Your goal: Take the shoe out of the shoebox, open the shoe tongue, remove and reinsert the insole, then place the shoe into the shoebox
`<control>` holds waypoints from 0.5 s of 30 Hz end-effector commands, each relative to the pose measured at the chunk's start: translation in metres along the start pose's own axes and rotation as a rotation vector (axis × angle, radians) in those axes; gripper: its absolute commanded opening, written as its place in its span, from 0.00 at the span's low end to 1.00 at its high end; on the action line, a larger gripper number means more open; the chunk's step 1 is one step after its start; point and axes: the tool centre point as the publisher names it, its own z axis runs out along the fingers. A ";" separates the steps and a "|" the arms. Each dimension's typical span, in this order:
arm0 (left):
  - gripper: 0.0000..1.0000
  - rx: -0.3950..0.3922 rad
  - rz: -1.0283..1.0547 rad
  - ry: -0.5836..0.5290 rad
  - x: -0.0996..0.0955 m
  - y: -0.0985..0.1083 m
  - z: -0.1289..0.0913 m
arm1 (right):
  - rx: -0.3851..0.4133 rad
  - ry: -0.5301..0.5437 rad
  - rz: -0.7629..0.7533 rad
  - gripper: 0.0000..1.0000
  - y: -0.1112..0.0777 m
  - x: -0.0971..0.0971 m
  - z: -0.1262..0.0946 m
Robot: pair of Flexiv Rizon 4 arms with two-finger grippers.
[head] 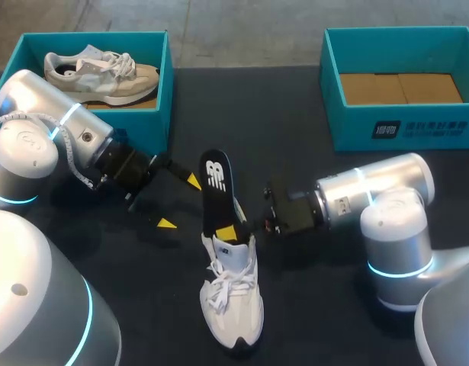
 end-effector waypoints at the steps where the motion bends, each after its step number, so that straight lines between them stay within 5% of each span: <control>1: 1.00 -0.001 0.001 0.002 0.000 0.000 0.000 | -0.012 -0.010 -0.007 0.06 0.002 0.002 0.001; 5: 1.00 -0.001 0.001 0.002 0.000 0.000 0.000 | -0.017 -0.019 -0.017 0.29 0.008 0.001 0.000; 15: 1.00 -0.001 0.001 0.002 0.000 0.000 0.000 | -0.018 -0.046 -0.038 0.29 0.024 -0.001 -0.003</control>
